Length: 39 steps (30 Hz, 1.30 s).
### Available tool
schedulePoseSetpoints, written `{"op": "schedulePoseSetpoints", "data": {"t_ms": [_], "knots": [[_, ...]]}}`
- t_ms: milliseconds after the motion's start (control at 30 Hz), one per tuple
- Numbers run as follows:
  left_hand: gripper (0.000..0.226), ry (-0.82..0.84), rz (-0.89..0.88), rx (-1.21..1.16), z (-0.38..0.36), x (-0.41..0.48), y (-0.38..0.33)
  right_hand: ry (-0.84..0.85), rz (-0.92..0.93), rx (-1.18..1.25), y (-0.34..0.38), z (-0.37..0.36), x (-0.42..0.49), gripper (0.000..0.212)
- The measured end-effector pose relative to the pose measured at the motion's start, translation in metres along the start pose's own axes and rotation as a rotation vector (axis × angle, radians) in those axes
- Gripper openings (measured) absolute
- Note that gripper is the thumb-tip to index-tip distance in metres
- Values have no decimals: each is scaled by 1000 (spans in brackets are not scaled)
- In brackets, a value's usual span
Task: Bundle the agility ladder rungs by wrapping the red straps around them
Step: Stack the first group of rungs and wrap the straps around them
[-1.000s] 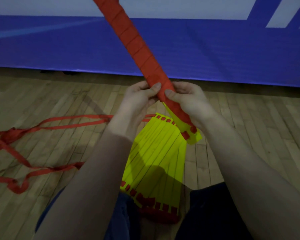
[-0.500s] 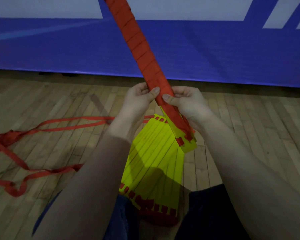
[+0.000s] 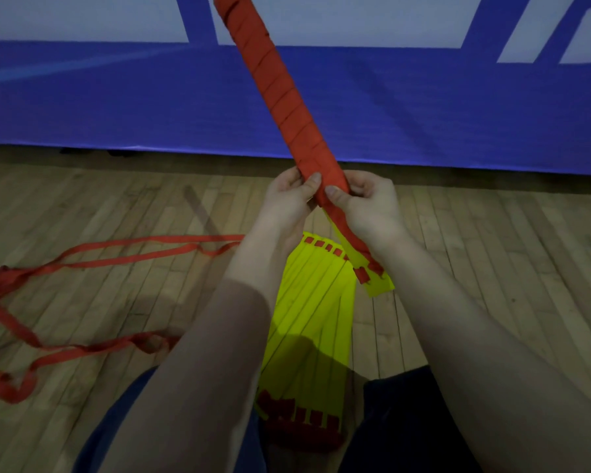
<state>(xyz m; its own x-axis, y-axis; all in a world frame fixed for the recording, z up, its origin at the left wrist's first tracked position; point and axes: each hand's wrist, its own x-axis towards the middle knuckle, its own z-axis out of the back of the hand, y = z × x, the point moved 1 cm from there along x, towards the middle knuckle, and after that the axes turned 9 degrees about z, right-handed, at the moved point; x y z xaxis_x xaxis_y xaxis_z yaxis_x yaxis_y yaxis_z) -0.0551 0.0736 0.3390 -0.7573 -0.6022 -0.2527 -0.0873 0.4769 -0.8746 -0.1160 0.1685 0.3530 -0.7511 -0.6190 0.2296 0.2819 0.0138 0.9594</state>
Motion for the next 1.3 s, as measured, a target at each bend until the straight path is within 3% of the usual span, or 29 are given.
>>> {"op": "schedulePoseSetpoints", "data": {"t_ms": [200,333,433,567,700,800,1033,1167,1300], "knots": [[22,4,-1,33,-20,11,12,-87,-68,36,-1,26,1,25],[23,3,-8,98,-30,19,20,-138,-221,105,-5,36,7,27],[25,-9,-14,154,-34,24,27,-33,-342,78,-2,50,16,32],[24,-7,-14,215,-43,31,34,142,-361,-144,4,71,32,23],[26,-3,45,232,-55,45,43,144,-369,-233,-5,87,39,33],[27,13,115,245,-65,55,60,167,-409,-264,-17,103,41,20],[5,8,290,394,-85,86,136,78,-529,-269,-94,134,26,21],[23,-5,397,423,-97,94,191,-18,-588,-178,-155,158,2,26],[22,35,499,510,-105,100,253,-112,-676,-109,-211,182,-24,25]]}}
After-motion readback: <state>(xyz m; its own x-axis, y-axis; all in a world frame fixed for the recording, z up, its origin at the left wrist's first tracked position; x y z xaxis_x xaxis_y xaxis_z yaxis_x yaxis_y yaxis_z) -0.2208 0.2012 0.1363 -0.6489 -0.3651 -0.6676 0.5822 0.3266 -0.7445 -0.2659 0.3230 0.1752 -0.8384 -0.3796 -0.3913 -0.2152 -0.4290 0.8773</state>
